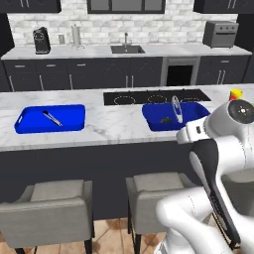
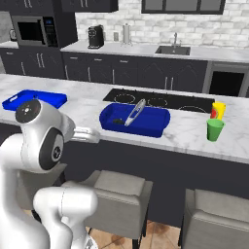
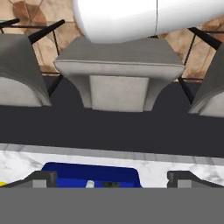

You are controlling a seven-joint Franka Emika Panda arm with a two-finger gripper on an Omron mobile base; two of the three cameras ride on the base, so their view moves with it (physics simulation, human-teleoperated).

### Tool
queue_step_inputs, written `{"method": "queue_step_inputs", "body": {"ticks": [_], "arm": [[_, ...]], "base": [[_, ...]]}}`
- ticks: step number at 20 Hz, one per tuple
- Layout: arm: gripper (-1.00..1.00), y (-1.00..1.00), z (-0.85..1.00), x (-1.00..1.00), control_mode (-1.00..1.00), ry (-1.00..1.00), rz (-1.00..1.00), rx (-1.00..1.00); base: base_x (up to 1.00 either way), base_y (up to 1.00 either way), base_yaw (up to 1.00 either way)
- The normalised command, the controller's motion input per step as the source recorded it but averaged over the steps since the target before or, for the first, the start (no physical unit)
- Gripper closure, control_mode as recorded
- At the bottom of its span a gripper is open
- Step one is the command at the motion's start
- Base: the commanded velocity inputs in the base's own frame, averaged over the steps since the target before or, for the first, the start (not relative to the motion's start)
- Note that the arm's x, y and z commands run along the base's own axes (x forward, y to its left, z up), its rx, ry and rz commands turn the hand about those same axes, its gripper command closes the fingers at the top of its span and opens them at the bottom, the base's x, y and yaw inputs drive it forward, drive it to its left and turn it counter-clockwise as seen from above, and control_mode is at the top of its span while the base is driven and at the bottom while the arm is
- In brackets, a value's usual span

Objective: Gather the squashs from the fridge and place them on a tray on the dining counter. Then gather the chicken drumstick and steak from the fridge and place them on the other tray.

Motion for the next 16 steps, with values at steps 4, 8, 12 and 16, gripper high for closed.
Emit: {"method": "queue_step_inputs", "body": {"ticks": [4, 8, 12, 16], "arm": [[-1.00, 0.00, 0.00, 0.00, 1.00, 0.00, 0.00, 0.00], [-1.00, 0.00, 0.00, 0.00, 1.00, 0.00, 0.00, 0.00], [-1.00, 0.00, 0.00, 0.00, 1.00, 0.00, 0.00, 0.00], [-1.00, 0.00, 0.00, 0.00, 1.00, 0.00, 0.00, 0.00]], "base": [[-0.89, -0.41, -0.03], [-1.00, -0.54, -0.12], [-0.67, -0.34, -0.33], [-0.18, -0.25, -0.50]]}}
